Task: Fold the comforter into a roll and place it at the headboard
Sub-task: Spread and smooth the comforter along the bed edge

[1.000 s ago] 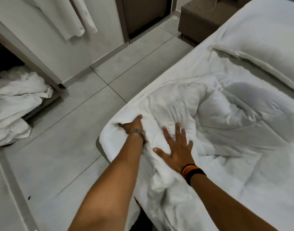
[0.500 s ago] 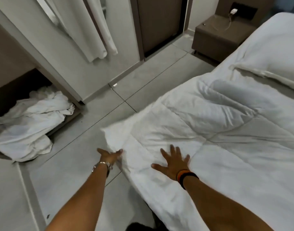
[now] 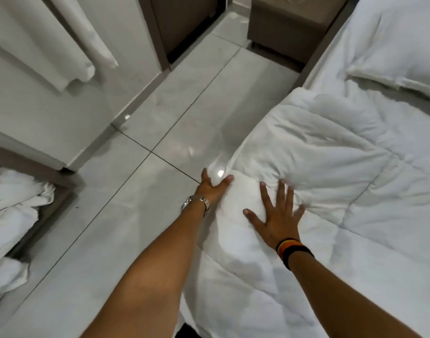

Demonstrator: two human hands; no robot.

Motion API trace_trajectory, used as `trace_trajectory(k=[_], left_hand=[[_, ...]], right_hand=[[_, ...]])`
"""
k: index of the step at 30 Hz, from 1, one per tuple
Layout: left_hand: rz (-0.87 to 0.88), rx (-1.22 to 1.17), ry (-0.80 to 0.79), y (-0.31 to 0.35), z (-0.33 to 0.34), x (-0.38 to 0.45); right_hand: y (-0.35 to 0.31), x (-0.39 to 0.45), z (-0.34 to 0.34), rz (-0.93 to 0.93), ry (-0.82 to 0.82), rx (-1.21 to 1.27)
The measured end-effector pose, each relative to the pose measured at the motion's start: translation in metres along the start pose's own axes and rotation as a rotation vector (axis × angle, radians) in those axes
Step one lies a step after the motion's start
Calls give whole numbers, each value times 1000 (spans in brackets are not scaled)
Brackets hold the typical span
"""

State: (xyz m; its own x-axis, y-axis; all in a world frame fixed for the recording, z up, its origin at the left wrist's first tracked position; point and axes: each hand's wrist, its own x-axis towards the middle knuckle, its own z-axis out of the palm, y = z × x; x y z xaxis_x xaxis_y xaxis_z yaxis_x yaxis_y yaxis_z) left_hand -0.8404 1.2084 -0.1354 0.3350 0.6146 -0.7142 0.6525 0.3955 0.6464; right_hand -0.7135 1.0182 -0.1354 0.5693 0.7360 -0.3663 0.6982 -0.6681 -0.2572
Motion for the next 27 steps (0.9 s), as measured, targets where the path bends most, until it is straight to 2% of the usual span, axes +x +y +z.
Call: trace_trajectory(k=[4, 9, 12, 16, 18, 20, 21, 24, 27], left_hand=[[-12, 23, -219, 6, 22, 42], [169, -2, -143, 21, 31, 38], [342, 44, -23, 51, 8, 17], [700, 108, 283, 80, -38, -30], [701, 190, 337, 78, -58, -39], [554, 280, 259, 71, -70, -33], [490, 326, 185, 71, -74, -28], [411, 442, -7, 84, -68, -6], [477, 495, -86, 107, -38, 27]], right_hand=[[-1, 3, 23, 39, 66, -19], [-8, 5, 18, 93, 16, -56], [-27, 8, 3, 124, 34, 4], [-52, 3, -22, 93, 342, 180], [-47, -6, -26, 133, 210, 194], [-36, -12, -19, 208, -37, 129], [-30, -11, -16, 249, -91, 113], [-28, 3, -30, 322, -102, 159], [-27, 24, -37, 363, -40, 175]])
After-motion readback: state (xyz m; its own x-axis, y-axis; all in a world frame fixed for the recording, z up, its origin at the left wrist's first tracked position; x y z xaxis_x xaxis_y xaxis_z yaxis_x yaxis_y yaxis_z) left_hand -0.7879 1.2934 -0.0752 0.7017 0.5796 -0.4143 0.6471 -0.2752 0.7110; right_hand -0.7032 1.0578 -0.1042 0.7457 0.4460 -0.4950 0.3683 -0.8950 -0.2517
